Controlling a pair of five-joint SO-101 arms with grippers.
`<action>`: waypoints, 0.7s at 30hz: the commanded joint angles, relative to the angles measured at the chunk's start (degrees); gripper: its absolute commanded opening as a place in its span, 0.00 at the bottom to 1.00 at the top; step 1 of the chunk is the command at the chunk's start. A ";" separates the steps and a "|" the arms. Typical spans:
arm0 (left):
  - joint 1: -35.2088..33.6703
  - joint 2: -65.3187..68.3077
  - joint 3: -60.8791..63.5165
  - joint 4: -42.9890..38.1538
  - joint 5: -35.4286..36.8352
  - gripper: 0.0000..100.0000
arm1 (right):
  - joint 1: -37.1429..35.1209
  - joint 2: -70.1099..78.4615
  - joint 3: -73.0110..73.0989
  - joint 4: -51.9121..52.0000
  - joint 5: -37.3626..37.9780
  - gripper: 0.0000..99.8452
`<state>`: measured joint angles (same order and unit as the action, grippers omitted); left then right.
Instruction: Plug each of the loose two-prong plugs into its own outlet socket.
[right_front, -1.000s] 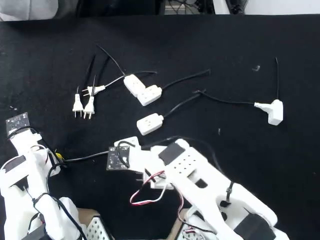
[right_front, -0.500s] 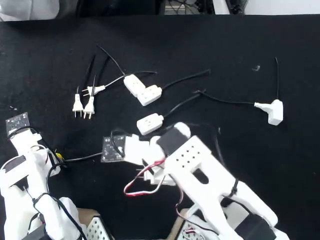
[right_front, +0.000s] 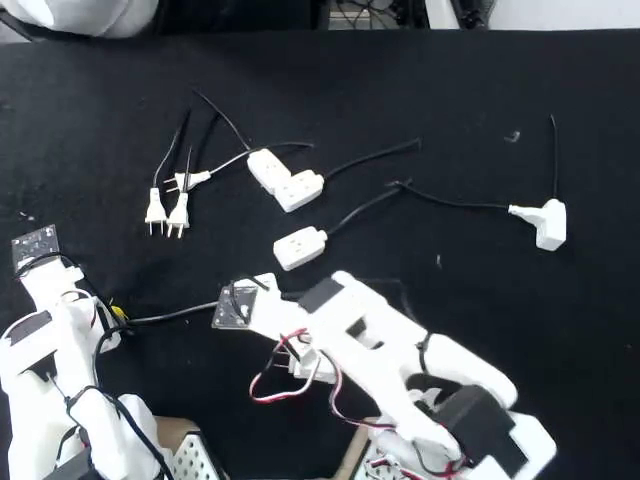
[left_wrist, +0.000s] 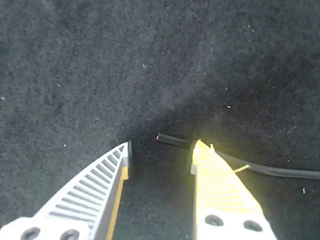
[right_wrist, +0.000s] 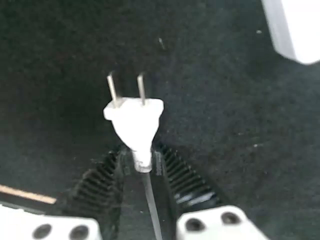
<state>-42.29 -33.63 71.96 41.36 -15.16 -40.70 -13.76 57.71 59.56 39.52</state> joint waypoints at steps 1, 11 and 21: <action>-1.45 -0.09 0.66 -1.41 0.26 0.20 | -0.44 0.13 -0.92 0.62 -0.18 0.12; -1.45 -0.09 0.66 -1.41 0.26 0.20 | -0.44 -11.65 5.41 1.58 3.52 0.14; -1.45 -0.09 0.66 -1.41 0.26 0.20 | -0.53 -14.90 9.71 -5.63 3.52 0.18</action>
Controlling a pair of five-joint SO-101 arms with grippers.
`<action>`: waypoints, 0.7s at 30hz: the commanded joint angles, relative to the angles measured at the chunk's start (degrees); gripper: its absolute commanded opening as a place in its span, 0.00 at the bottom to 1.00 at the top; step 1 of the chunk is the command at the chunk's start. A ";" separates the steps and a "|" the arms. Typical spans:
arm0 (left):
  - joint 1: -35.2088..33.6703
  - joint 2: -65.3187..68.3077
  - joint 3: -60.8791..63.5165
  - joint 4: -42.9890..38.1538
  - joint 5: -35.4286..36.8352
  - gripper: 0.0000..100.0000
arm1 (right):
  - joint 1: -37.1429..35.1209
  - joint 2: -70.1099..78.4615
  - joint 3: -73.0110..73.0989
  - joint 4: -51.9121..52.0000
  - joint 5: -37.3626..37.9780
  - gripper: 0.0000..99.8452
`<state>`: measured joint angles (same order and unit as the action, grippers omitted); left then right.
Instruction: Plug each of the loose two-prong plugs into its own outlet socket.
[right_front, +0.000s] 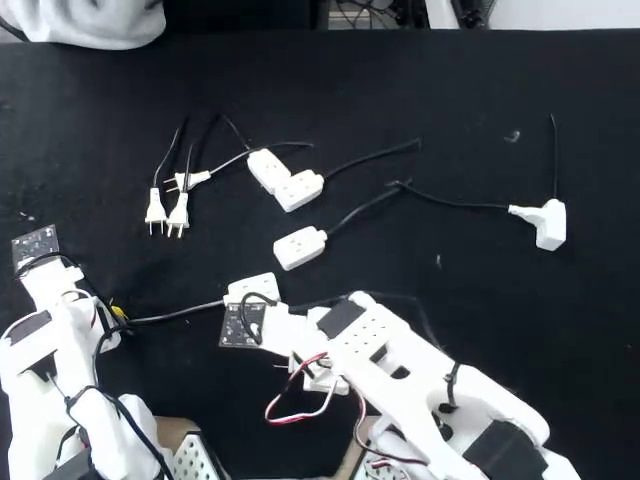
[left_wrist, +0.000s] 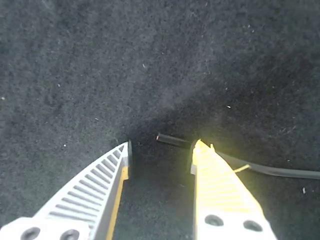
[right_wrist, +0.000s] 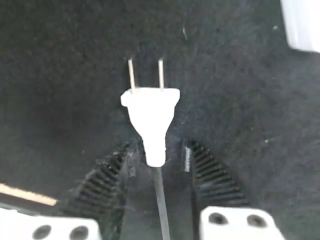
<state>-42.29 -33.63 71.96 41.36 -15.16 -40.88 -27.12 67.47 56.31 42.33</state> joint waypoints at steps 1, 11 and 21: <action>-1.45 -0.09 0.66 -1.41 0.26 0.20 | -0.44 -1.54 -0.22 -2.37 0.70 0.18; -1.45 -0.09 0.66 -1.32 0.26 0.20 | -2.11 3.65 -1.63 -4.13 1.05 0.16; -1.45 -0.09 0.66 -1.41 0.26 0.20 | 1.41 4.44 -4.00 -0.88 0.79 0.01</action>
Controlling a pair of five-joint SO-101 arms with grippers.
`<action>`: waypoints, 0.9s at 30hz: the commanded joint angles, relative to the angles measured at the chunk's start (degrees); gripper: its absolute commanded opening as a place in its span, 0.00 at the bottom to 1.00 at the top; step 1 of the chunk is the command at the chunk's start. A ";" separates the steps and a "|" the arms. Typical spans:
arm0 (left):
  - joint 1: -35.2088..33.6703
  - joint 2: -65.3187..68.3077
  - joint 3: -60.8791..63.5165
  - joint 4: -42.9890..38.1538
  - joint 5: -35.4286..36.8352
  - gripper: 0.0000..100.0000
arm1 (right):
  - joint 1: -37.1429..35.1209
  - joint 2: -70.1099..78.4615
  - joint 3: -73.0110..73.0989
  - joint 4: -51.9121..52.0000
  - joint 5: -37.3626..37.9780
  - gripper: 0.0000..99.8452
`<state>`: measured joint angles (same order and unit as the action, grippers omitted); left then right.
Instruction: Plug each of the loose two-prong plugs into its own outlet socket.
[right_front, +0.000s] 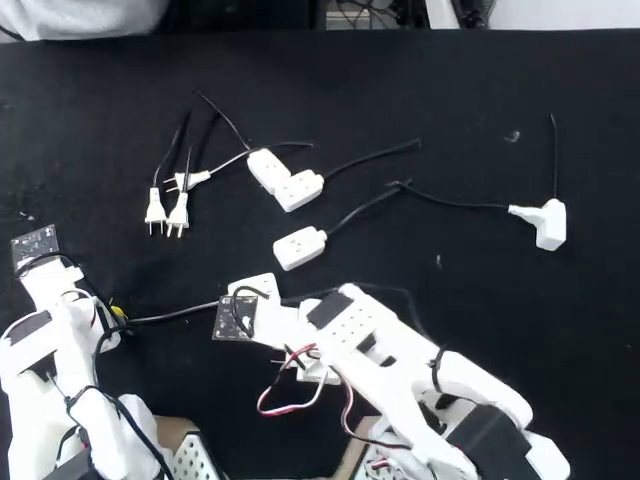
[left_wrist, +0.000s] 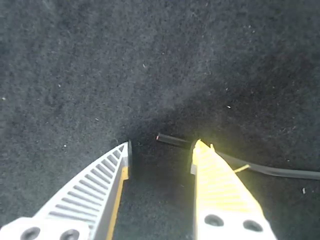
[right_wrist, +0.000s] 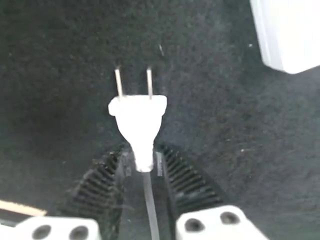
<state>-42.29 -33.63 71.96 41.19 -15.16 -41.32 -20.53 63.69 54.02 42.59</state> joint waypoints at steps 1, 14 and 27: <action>-1.45 -0.09 0.66 -1.23 0.26 0.20 | 2.46 -4.53 -0.75 3.08 0.62 0.01; -1.01 -0.09 -2.07 -0.88 0.62 0.20 | 3.34 -24.48 -21.93 28.57 -4.48 0.01; 7.69 -0.09 -26.95 32.09 0.26 0.20 | 3.25 -16.48 -21.41 17.32 -12.57 0.01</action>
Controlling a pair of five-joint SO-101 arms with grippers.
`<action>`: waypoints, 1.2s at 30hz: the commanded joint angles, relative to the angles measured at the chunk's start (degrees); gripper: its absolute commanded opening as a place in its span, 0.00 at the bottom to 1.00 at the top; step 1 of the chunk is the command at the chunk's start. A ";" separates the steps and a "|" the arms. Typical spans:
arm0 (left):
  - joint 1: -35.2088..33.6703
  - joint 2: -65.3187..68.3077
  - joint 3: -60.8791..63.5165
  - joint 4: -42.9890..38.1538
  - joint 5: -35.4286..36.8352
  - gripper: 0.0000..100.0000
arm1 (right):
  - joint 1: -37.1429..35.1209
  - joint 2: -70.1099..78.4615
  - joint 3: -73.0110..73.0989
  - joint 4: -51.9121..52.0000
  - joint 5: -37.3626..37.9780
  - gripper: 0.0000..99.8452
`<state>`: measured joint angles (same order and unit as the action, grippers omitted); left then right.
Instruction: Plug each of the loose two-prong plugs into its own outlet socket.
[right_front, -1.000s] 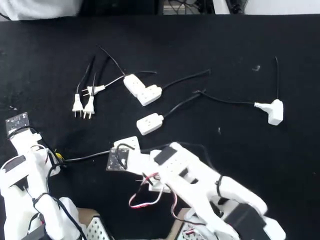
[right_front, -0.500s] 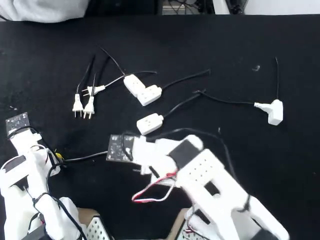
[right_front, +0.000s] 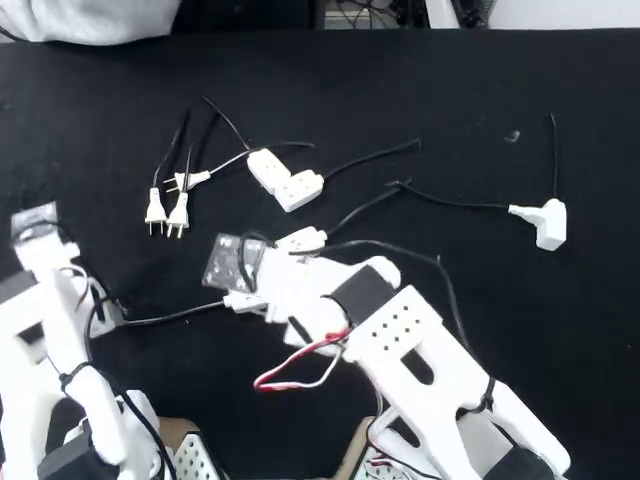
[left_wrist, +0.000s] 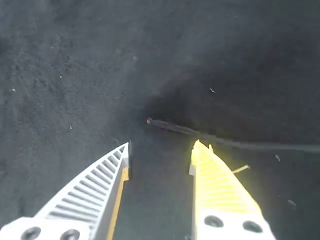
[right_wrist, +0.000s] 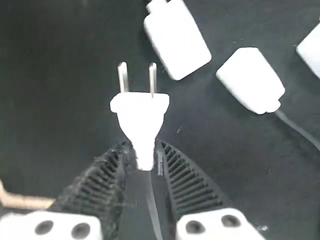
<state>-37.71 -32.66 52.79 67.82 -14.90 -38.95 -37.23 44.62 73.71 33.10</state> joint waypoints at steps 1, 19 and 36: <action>4.18 -1.05 -9.36 7.38 0.00 0.20 | 0.88 0.04 -1.63 -3.25 -3.52 0.01; 24.48 -0.88 -20.00 19.08 0.35 0.20 | 0.88 0.13 12.97 -18.02 -10.99 0.01; 31.87 -0.44 -18.42 15.65 0.44 0.20 | 0.88 0.04 13.23 -17.76 -10.55 0.01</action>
<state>-6.15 -32.66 35.47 86.02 -14.81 -39.03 -37.23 57.98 56.84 22.73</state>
